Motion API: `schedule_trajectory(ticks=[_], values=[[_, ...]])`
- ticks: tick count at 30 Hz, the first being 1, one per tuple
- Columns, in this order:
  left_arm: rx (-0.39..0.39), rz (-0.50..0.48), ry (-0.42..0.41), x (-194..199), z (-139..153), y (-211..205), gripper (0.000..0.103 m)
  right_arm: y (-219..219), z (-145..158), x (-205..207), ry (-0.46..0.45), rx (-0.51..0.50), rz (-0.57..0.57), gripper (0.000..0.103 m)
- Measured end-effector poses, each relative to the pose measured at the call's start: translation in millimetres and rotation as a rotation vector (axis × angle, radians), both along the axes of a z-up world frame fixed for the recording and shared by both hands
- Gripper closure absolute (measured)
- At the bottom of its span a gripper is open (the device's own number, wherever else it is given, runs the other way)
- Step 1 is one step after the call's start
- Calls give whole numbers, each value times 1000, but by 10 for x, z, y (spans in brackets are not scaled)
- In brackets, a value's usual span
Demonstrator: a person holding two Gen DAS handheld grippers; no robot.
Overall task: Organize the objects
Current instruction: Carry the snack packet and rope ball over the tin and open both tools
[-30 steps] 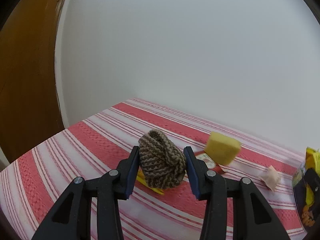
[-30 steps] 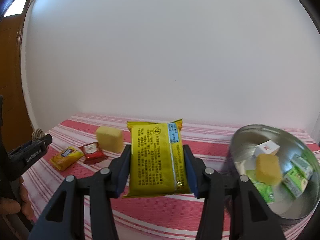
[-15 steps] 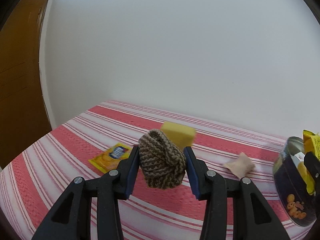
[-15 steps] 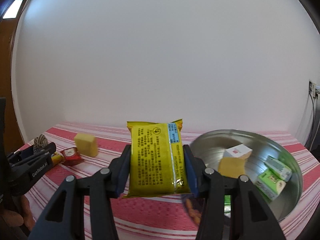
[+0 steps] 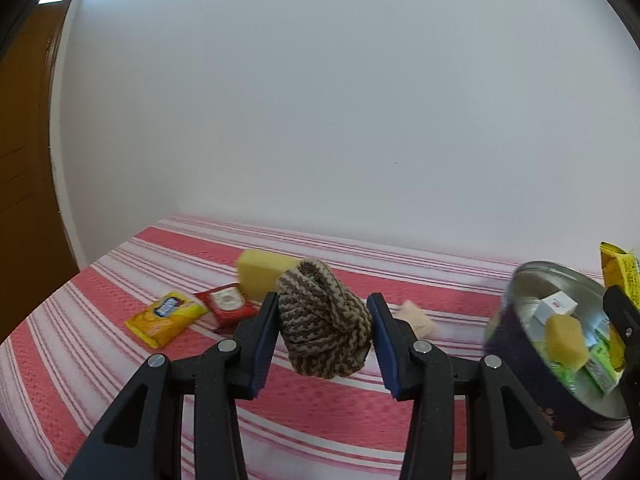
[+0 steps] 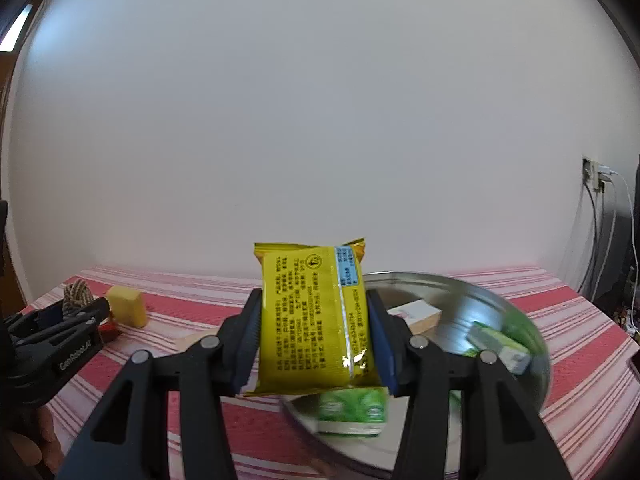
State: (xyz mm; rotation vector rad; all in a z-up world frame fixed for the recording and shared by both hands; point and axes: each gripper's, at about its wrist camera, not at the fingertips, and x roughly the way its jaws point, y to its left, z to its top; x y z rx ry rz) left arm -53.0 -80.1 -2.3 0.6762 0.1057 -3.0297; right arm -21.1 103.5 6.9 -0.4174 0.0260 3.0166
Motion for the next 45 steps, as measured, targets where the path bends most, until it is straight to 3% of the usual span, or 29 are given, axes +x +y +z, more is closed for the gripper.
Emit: schedule_trajectory(ticks=[28,45], values=[[-56,-225,39,116,149,1395,56,1296,14,81,32,10,-204,53],[-114,-308,-15,61,16,2047,56,1825,-67,-48,-16,50,-260,53]])
